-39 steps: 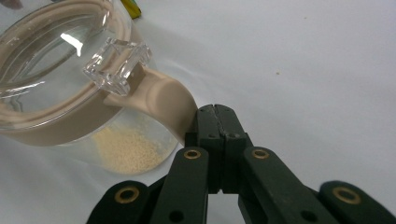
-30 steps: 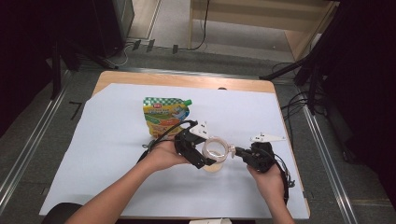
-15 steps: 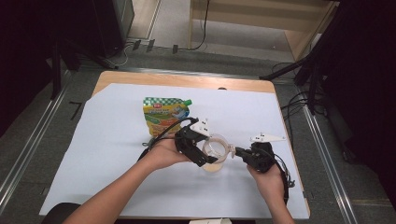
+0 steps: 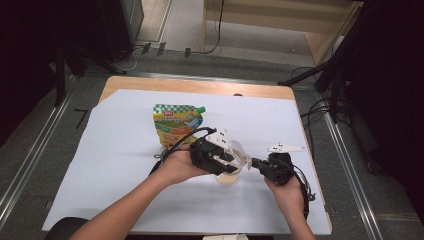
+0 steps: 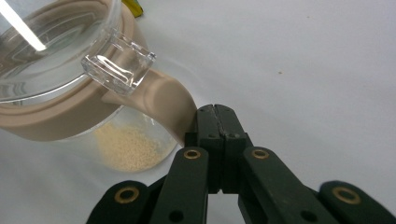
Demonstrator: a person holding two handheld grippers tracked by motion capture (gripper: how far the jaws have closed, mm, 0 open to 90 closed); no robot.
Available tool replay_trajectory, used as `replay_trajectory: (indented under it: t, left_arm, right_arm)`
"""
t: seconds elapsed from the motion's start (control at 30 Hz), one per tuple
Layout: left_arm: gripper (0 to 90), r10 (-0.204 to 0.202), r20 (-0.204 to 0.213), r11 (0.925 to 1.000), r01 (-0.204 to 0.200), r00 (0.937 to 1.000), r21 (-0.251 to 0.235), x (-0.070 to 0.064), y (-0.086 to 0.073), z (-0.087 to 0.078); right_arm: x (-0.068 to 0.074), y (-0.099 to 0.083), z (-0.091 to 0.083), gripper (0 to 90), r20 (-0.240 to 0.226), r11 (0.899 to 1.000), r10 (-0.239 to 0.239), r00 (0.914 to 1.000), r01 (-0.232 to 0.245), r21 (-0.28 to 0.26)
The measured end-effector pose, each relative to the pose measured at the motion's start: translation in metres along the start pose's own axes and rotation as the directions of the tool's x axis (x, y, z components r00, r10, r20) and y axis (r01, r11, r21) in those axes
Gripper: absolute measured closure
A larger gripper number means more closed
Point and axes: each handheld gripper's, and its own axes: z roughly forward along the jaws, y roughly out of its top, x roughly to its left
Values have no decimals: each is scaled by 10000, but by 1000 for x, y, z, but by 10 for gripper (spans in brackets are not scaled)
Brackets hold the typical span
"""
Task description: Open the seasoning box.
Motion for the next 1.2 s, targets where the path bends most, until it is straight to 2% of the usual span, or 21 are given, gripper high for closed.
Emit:
replay_trajectory:
  t: [0.07,0.2,0.37,0.53,0.73,0.93,1.07,1.2]
  left_arm:
    - [720,-23,116,10000,24,9999,-64,-1,1,-1]
    - [782,214,93,9997,-213,9997,-76,-4,5,-1]
    - [866,287,190,9996,-286,9994,-49,-7,10,-1]
    - [883,162,400,9998,-159,9991,-70,-6,16,1]
    - [893,248,518,9997,-247,9984,-28,-5,27,4]
    - [887,155,823,9998,-145,9965,-128,-2,37,11]
    - [880,262,918,9996,-250,9954,-135,0,42,16]
    - [866,94,1144,9997,-70,9934,-218,3,45,22]
  right_arm:
    - [0,0,0,900,8,10000,7,10000,-7,11]
    - [0,0,0,900,5,10000,8,10000,-8,3]
    - [0,0,-1,900,-6,10000,21,10000,-21,-4]
    - [0,-1,-1,900,-44,10000,14,10000,-14,-12]
    - [0,-1,-2,900,-50,10000,18,10000,-18,6]
    - [1,-2,-3,900,-44,10000,-30,10000,30,2]
    - [1,-2,-3,900,-42,10000,11,10000,-10,16]
    - [1,-3,-3,900,-44,10000,16,10000,-16,23]
